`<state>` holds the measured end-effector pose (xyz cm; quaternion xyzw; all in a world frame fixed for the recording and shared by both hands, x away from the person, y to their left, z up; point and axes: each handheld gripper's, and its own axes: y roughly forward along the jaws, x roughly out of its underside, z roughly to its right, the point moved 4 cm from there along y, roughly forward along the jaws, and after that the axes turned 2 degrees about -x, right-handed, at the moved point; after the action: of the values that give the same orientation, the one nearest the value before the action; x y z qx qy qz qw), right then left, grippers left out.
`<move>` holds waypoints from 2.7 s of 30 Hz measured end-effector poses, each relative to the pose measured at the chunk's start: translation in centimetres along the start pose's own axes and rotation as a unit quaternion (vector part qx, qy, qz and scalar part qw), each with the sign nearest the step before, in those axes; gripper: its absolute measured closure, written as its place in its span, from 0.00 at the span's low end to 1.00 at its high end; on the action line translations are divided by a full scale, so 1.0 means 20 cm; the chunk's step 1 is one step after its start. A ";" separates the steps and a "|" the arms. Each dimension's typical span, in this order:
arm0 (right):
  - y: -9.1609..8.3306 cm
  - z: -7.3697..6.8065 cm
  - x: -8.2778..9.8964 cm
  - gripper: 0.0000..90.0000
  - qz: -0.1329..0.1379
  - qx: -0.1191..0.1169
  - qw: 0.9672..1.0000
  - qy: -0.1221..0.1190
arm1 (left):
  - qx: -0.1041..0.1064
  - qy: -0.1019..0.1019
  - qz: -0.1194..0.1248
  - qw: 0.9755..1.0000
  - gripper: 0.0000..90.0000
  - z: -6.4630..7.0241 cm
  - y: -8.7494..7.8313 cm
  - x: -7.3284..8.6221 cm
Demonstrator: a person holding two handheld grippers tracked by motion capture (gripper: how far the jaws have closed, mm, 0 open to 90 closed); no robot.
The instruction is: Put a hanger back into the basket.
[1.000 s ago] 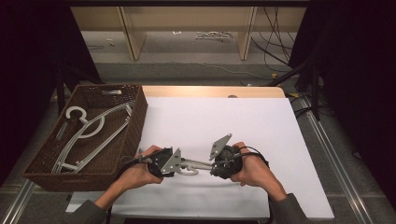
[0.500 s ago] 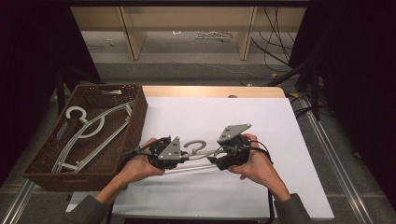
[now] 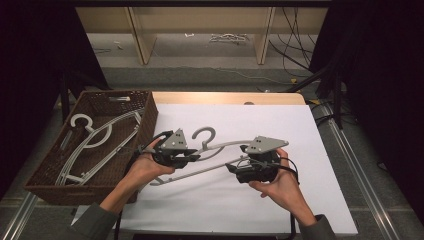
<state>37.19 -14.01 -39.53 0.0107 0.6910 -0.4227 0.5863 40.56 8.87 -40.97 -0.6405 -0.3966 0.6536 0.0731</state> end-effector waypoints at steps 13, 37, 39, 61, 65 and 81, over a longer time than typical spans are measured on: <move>0.02 -0.04 0.18 0.29 0.029 0.006 0.999 0.023 | -0.032 -0.009 0.016 0.999 0.88 -0.09 -0.16 -0.22; 0.07 -0.08 0.27 0.26 0.012 -0.002 1.000 0.020 | -0.143 -0.063 0.038 0.987 0.88 -0.41 -0.72 -0.14; 0.08 -0.09 0.27 0.26 0.008 -0.004 1.000 0.021 | -0.155 -0.068 0.038 0.985 0.88 -0.43 -0.76 -0.12; 0.10 -0.09 0.28 0.25 0.003 -0.008 1.000 0.020 | -0.264 -0.144 0.035 0.953 0.88 -0.70 -1.09 0.27; 0.10 -0.10 0.28 0.25 0.001 -0.009 1.000 0.020 | -0.269 -0.161 0.026 0.949 0.88 -0.73 -1.10 0.36; 0.10 -0.09 0.29 0.25 -0.006 -0.011 1.000 0.022 | -0.282 -0.170 -0.010 0.944 0.88 -0.78 -1.14 0.55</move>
<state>34.92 -14.35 -45.61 0.0089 0.7085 -0.4183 0.5683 43.22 37.51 -33.36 -0.5108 -0.5772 0.6133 -0.1726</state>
